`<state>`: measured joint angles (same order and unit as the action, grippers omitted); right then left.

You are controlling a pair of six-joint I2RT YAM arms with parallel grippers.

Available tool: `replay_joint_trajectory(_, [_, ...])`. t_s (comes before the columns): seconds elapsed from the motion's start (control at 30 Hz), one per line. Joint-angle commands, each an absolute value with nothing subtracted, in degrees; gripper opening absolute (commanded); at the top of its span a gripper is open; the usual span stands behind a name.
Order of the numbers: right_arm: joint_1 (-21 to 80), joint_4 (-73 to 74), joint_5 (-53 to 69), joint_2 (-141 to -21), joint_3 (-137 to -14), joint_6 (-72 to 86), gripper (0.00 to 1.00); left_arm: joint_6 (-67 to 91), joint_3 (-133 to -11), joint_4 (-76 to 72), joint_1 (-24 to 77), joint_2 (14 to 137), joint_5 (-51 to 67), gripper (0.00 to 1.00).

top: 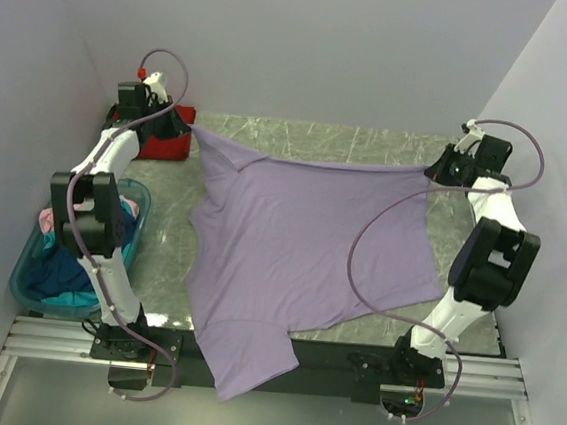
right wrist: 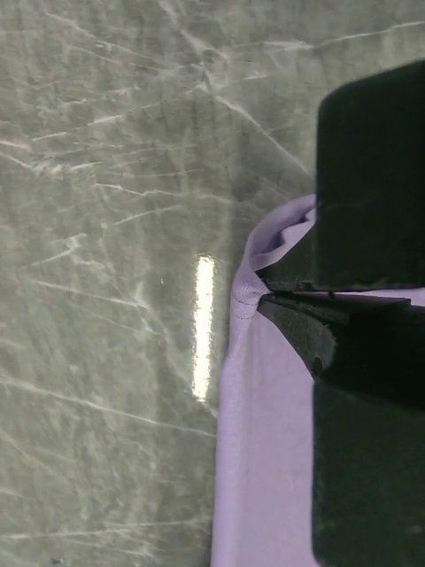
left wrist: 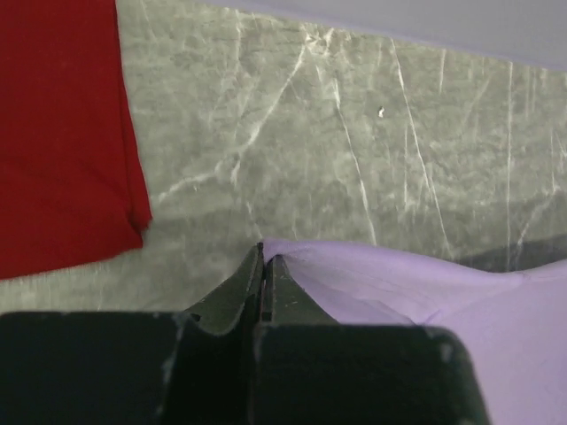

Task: Fold and stack the t-shirts
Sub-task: Flatten the tshirt out, then fold the tshirt

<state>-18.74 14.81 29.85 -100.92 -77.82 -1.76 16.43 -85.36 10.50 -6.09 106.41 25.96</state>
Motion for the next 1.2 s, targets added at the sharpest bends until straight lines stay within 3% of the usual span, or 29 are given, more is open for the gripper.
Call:
replay_joint_trajectory(0.0, [-18.9, 13.1, 29.4, -105.3, -86.8, -0.2, 0.0, 17.6, -94.5, 7.4, -6.1, 110.2, 23.7, 0.0])
replay_joint_trajectory(0.2, [-18.9, 16.9, 30.2, -115.6, -98.2, 3.9, 0.0, 18.1, -104.5, 10.4, -5.5, 119.9, 23.6, 0.0])
replay_joint_trajectory(0.37, [-18.9, 20.4, 31.1, -120.3, -103.6, 4.6, 0.0, 18.9, -102.8, 9.3, -4.8, 119.6, 23.2, 0.0])
replay_joint_trajectory(1.17, [-19.2, 34.8, 31.0, -117.0, -106.3, -4.8, 0.0, 31.9, -77.7, 31.9, 1.9, 91.3, 11.2, 0.0])
